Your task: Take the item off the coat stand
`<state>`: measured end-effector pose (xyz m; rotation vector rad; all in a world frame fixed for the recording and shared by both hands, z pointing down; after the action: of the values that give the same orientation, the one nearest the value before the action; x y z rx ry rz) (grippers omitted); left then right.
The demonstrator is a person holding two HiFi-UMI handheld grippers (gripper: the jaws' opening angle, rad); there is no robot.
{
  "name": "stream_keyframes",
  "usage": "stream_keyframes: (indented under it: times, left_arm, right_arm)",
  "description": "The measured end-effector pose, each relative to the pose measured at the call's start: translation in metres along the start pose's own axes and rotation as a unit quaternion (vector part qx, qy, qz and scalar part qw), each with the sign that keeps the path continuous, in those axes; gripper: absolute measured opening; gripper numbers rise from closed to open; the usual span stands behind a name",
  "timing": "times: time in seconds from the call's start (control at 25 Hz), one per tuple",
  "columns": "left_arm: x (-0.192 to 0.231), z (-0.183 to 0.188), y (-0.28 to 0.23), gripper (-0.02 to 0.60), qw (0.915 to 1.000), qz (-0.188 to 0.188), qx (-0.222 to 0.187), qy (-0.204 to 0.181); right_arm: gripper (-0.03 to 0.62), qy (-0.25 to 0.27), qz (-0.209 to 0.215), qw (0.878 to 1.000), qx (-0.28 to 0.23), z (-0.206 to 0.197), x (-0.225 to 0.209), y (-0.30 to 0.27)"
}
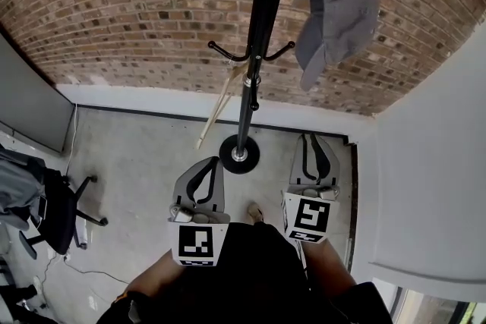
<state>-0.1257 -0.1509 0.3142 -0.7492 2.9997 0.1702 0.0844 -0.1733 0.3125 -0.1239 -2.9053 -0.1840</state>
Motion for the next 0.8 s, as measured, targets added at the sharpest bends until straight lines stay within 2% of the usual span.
stream_keyframes:
  times: [0.08, 0.16, 0.32, 0.56, 0.8]
  left_arm:
    - [0.001, 0.002, -0.009, 0.031, 1.0, 0.005, 0.003, -0.003]
    - [0.001, 0.005, -0.019, 0.031, 0.9999, 0.01, -0.009, -0.007]
    - [0.001, 0.007, -0.034, 0.031, 0.9995, 0.013, -0.02, -0.02]
    - [0.006, 0.009, -0.044, 0.031, 0.9993, 0.029, -0.016, -0.016]
    - [0.011, 0.008, -0.048, 0.031, 0.9992, 0.033, -0.008, -0.021]
  right_arm:
    - [0.103, 0.002, -0.007, 1.0, 0.001, 0.0, -0.01, -0.019]
    - [0.13, 0.006, -0.012, 1.0, 0.004, -0.003, -0.018, -0.035]
    - [0.146, 0.027, -0.021, 0.999, 0.004, -0.012, -0.028, -0.063]
    - [0.16, 0.059, -0.03, 0.998, 0.013, -0.029, -0.023, -0.098]
    - [0.161, 0.083, -0.072, 0.994, -0.009, -0.035, -0.025, -0.118]
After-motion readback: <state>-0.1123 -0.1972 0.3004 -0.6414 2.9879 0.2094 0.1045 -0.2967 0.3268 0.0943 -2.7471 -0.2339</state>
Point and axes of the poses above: the fingertips, and each gripper's own axes: y backward along the fingers, x to its left, z out of its top, the point moved 8 cm from there along y, backward along the fingers, and after that the axes turned 12 degrees about -x, right-handed, at the moved point
